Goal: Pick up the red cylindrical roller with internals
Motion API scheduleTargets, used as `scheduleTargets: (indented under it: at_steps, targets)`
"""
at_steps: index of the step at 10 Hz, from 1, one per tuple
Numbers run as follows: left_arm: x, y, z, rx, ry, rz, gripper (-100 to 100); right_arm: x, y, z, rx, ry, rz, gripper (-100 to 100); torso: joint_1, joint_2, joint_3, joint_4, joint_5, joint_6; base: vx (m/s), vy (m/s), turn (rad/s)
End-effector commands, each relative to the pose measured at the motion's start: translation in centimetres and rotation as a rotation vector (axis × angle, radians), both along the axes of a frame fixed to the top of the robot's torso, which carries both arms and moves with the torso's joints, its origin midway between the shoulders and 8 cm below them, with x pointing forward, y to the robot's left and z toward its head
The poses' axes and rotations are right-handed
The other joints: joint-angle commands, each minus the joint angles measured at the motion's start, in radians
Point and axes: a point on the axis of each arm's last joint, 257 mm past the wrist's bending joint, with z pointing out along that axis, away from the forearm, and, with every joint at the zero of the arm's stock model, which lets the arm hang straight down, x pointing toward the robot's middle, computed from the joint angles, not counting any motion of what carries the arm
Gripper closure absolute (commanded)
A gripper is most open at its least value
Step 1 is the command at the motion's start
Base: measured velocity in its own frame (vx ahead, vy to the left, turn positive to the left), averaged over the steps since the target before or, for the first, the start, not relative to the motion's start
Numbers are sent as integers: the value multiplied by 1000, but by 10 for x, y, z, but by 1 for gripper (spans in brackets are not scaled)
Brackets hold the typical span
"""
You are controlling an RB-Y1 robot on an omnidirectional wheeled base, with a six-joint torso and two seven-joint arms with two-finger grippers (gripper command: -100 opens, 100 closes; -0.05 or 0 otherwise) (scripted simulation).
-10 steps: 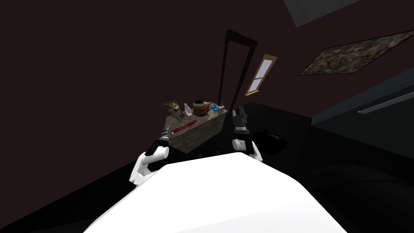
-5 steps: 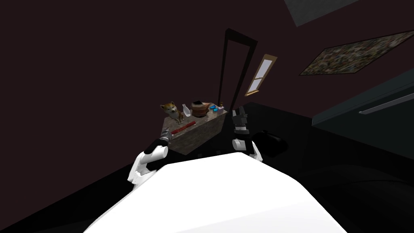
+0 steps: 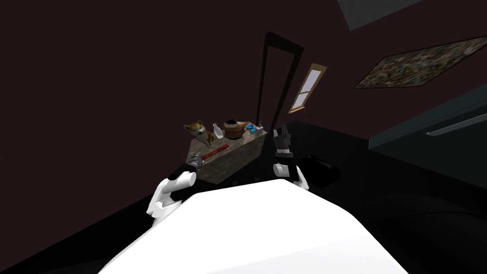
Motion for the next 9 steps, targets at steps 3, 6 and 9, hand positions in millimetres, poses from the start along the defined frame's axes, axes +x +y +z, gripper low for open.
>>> scheduleTargets:
  at_steps: [3,6,9]
  targets:
    - [-11,1,-13,-36,75,7,-100,0,0,0,0,0,0,0,1,-1,-1,0,0,0,87,-43,18]
    - [-22,1,-24,-61,140,9,-100,0,0,0,0,0,0,0,0,-1,-1,0,0,0,89,-58,23]
    - [-36,-1,-36,-87,217,3,-100,0,0,0,0,0,0,0,-3,-5,-3,-1,-1,0,133,-85,42]
